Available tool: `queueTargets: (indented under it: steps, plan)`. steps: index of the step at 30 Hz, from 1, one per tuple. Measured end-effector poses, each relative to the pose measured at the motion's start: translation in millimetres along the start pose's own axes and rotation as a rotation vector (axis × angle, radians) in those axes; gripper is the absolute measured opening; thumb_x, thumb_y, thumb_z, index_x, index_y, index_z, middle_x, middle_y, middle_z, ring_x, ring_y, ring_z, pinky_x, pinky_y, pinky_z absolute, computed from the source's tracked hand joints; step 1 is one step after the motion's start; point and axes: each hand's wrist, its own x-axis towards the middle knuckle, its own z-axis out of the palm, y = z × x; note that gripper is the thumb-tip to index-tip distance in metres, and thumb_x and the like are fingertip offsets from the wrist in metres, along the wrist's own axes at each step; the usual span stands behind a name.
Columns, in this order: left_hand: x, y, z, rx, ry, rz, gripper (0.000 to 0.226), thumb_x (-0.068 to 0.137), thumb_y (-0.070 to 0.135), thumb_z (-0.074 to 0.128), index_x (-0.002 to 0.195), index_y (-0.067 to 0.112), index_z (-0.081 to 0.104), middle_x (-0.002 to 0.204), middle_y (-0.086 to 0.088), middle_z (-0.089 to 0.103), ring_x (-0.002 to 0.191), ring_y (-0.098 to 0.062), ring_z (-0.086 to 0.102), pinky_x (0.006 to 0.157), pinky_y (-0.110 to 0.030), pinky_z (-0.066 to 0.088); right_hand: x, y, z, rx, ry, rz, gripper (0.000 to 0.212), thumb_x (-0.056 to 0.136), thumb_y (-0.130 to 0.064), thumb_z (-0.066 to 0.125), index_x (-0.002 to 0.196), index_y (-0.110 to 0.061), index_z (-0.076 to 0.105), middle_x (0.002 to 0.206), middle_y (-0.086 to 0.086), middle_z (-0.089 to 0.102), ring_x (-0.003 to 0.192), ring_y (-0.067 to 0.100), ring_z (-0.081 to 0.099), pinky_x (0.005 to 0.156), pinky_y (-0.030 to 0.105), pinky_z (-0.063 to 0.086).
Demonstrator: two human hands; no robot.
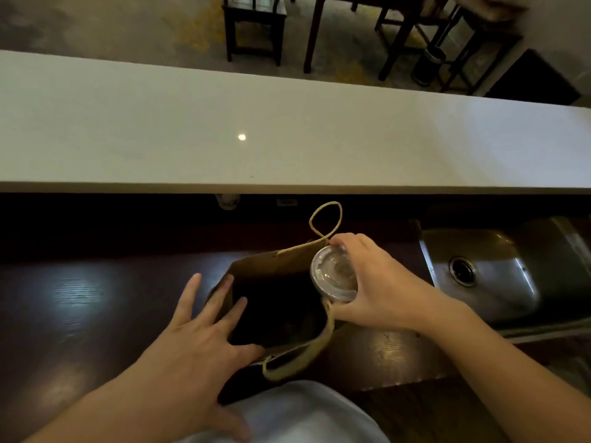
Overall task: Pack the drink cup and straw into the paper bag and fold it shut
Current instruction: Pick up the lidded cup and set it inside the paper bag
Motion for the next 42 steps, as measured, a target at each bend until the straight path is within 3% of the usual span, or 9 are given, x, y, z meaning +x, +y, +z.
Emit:
queueTargets:
  steps: [1, 3, 6, 12, 16, 22, 27, 32, 42]
  plan:
    - [1, -3, 2, 0.016, -0.007, -0.011, 0.077, 0.055, 0.084, 0.051, 0.127, 0.058, 0.047, 0.154, -0.025, 0.028, 0.144, -0.052, -0.003, 0.109, -0.068, -0.011, 0, 1, -1, -0.010, -0.012, -0.003, 0.089, 0.059, -0.049, 0.074, 0.136, -0.033, 0.032, 0.125, -0.011, 0.042, 0.112, 0.014, 0.052, 0.089, 0.038, 0.055]
    - [4, -9, 1, 0.030, -0.060, -0.051, 0.055, 0.049, 0.067, 0.074, 0.102, 0.052, 0.069, 0.145, -0.028, 0.044, 0.143, -0.050, 0.016, 0.109, -0.065, 0.001, -1, 2, -3, -0.055, -0.055, -0.010, 0.089, 0.058, -0.049, 0.073, 0.135, -0.034, 0.031, 0.125, -0.013, 0.041, 0.112, 0.012, 0.049, 0.088, 0.037, 0.055]
    - [12, -13, 5, 0.052, 0.042, -0.027, 0.030, 0.053, 0.055, 0.083, 0.080, 0.042, 0.076, 0.145, -0.028, 0.043, 0.142, -0.051, 0.011, 0.111, -0.059, 0.001, -1, -1, -5, -0.164, -0.129, -0.023, 0.088, 0.056, -0.050, 0.073, 0.131, -0.036, 0.029, 0.122, -0.014, 0.041, 0.109, 0.011, 0.047, 0.083, 0.039, 0.056]
    - [26, -11, 9, 0.026, 0.105, 0.007, 0.025, 0.083, 0.051, 0.062, 0.099, 0.037, 0.074, 0.158, -0.023, 0.001, 0.134, -0.054, -0.033, 0.111, -0.053, -0.026, 5, -15, -4, -0.470, -0.326, -0.070, 0.092, 0.060, -0.043, 0.081, 0.131, -0.032, 0.024, 0.117, -0.005, 0.047, 0.101, 0.018, 0.053, 0.071, 0.033, 0.054]
    - [29, -13, 9, 0.034, 0.077, 0.018, 0.030, 0.088, 0.050, 0.053, 0.106, 0.035, 0.070, 0.157, -0.021, -0.011, 0.128, -0.053, -0.043, 0.103, -0.050, -0.035, 18, -32, 20, -0.679, -0.375, -0.119, 0.100, 0.065, -0.037, 0.083, 0.142, -0.026, 0.019, 0.128, 0.008, 0.047, 0.110, 0.031, 0.055, 0.079, 0.042, 0.057]
    - [30, -13, 6, 0.003, 0.061, 0.007, 0.028, 0.089, 0.049, 0.053, 0.102, 0.032, 0.071, 0.158, -0.023, -0.010, 0.129, -0.056, -0.040, 0.099, -0.050, -0.037, 58, -35, 82, -0.885, -0.533, -0.006, 0.086, 0.090, -0.030, 0.065, 0.154, -0.032, 0.009, 0.148, 0.021, 0.029, 0.123, 0.045, 0.045, 0.089, 0.053, 0.053]
    - [28, -16, 6, -0.033, 0.066, -0.012, 0.026, 0.089, 0.046, 0.054, 0.098, 0.029, 0.071, 0.158, -0.025, -0.007, 0.131, -0.057, -0.037, 0.100, -0.050, -0.038, 82, -27, 112, -0.887, -0.676, 0.098, 0.085, 0.091, -0.024, 0.062, 0.155, -0.034, 0.006, 0.153, 0.023, 0.020, 0.129, 0.048, 0.037, 0.095, 0.055, 0.050]
    - [29, -12, 7, -0.013, 0.072, 0.001, 0.027, 0.092, 0.043, 0.050, 0.098, 0.027, 0.071, 0.158, -0.026, -0.008, 0.130, -0.059, -0.037, 0.100, -0.053, -0.039, 90, -6, 132, -0.994, -0.734, 0.004, 0.074, 0.098, -0.027, 0.049, 0.157, -0.023, 0.004, 0.157, 0.025, 0.021, 0.135, 0.045, 0.030, 0.102, 0.050, 0.038]
    - [29, -13, 10, -0.003, 0.095, -0.032, 0.022, 0.091, 0.033, 0.050, 0.091, 0.027, 0.072, 0.156, -0.028, -0.010, 0.128, -0.063, -0.035, 0.101, -0.057, -0.037, 101, 7, 156, -1.029, -0.781, 0.024, 0.086, 0.093, -0.030, 0.057, 0.156, -0.017, 0.001, 0.161, 0.022, 0.014, 0.142, 0.049, 0.017, 0.103, 0.061, 0.038]
